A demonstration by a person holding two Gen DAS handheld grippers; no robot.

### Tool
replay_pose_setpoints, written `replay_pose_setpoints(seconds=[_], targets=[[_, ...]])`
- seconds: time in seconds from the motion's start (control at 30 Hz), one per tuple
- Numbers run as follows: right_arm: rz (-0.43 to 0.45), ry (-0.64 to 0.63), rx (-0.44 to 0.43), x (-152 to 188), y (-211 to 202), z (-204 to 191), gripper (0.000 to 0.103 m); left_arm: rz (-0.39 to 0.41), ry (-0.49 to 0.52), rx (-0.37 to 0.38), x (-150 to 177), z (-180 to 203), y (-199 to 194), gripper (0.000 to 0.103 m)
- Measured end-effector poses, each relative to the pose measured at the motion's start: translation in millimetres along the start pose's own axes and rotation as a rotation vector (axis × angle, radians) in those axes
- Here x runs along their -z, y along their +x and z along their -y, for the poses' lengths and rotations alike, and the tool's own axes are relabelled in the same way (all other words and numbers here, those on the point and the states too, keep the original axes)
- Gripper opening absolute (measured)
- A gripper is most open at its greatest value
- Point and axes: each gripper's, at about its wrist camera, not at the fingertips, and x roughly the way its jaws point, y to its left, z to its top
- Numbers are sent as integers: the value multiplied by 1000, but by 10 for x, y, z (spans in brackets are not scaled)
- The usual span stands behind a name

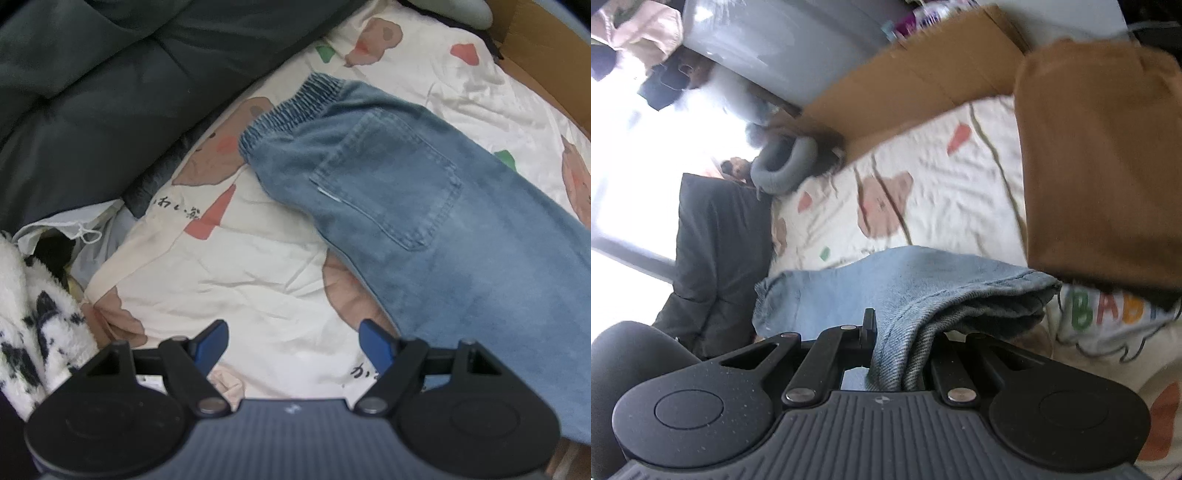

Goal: Fold clothes
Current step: 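Lift the leg hem with the right gripper above the duvet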

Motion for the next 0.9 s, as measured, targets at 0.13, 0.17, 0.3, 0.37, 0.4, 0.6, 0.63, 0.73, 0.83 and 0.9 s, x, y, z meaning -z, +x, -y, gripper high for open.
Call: replay_pose_setpoints(seconds=[0.13,0.17,0.3,0.37,0.4,0.6,0.63,0.73,0.83,0.9], targets=[[29,-31,31,-200,-237,-86,4,6,-8,13,-32,14,-15,80],[40,-34,44,-248,-311,-90,4,7,-7,17,-38,25,-16,80],[83,-42,97,-436,-613,-98,4,9,-3,45,-60,98,4,80],[99,-40,129,-515,-765,-87,4,13,3,67,-71,152,30,80],[104,-41,148,-551,-838,-82,4,15,7,79,-76,183,42,80],[113,-46,237,-712,-1144,-134,4,38,54,176,-108,481,101,80],[110,-48,247,-727,-1162,-153,4,43,66,194,-112,534,111,80],[93,-58,280,-757,-1170,-224,4,57,121,239,-110,685,144,80],[69,-64,309,-783,-1135,-294,4,63,178,295,-97,844,180,80],[50,-65,330,-809,-1092,-336,4,67,198,340,-95,920,221,80]])
